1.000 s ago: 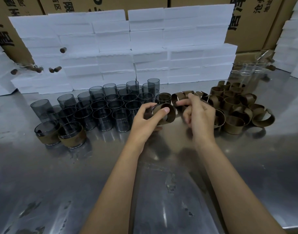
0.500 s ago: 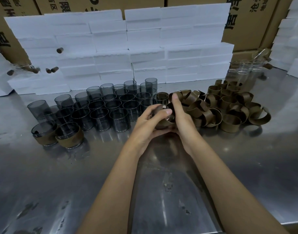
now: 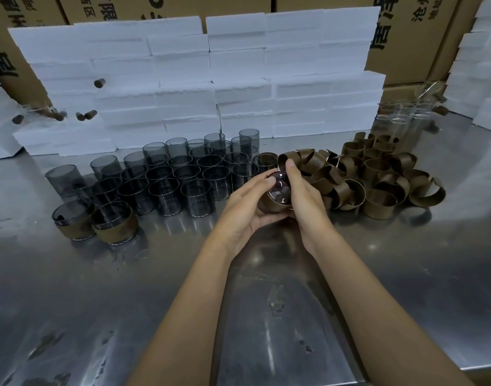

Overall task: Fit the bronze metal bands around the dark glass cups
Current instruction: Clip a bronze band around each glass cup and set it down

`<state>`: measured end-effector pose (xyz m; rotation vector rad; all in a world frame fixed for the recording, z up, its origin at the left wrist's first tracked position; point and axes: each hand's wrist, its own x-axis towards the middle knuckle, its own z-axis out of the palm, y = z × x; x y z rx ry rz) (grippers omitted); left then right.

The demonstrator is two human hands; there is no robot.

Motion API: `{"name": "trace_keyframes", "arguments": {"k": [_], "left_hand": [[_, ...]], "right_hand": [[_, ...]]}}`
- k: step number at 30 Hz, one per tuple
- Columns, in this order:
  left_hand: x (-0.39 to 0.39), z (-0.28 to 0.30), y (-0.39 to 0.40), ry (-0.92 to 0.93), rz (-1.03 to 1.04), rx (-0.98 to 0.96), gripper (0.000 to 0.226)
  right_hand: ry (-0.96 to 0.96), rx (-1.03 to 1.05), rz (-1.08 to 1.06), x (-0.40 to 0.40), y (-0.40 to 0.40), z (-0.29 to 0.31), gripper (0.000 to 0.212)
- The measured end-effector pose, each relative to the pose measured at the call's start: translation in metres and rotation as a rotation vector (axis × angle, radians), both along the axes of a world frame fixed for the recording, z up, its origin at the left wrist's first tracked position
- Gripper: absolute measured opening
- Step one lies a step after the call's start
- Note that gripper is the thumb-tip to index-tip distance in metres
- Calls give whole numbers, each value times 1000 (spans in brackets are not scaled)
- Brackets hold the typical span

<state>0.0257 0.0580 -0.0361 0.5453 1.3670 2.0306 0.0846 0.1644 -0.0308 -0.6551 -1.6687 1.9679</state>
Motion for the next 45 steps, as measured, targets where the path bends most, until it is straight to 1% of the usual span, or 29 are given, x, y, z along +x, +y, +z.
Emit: {"name": "trace_keyframes", "arguments": {"k": [4,6,7,9,10,11,14,18,20,22,24,29,31,34,35,37,38,40,43,45], "left_hand": [[-1,2,-1,-84,-5,41,57],[-1,4,0,-44,19,-39,58],[-1,4,0,-41,74,-73,58],[-3,3,0,-84,201,-86,51],[-3,3,-2,-120,252,-73,45],[-4,3,-3,-155,293,-62,41],[-2,3,-2,-220,390,-87,30],[11,1,13,-239,477,-140,38],[13,-1,16,-232,497,-148,38],[13,-2,15,-191,500,-159,42],[13,-1,15,-155,473,-169,48],[18,1,13,-96,463,-203,53],[19,2,12,-96,468,-219,54],[23,6,10,-123,460,-206,45],[23,7,10,-129,456,-194,44],[24,9,10,-128,449,-184,47],[25,9,10,-123,446,-185,50],[25,9,10,-119,439,-194,55],[21,6,9,-127,436,-193,52],[18,4,8,-89,421,-218,54]], "right_hand": [[20,-20,-6,2,1,0,53],[38,34,-16,0,-4,0,48],[48,98,-16,-1,-7,-2,43],[71,207,12,-4,-13,-5,30],[79,214,33,-4,-15,-5,26],[86,189,53,-4,-16,-4,23],[107,-55,66,-4,-14,0,24],[63,-180,-54,-5,-16,-4,38],[79,-220,-63,-5,-17,-7,37],[92,-240,-34,-4,-17,-7,30],[83,-228,2,-2,-18,-7,26],[46,-184,30,-1,-19,-7,14],[25,-169,39,-1,-19,-6,20],[20,-151,35,0,-20,-5,30],[22,-146,33,0,-21,-5,30],[26,-139,38,0,-20,-5,24],[25,-137,45,0,-21,-5,26],[13,-139,43,1,-22,-3,43],[13,-150,35,0,-23,-3,49],[15,-142,18,-1,-23,-3,53]]}}
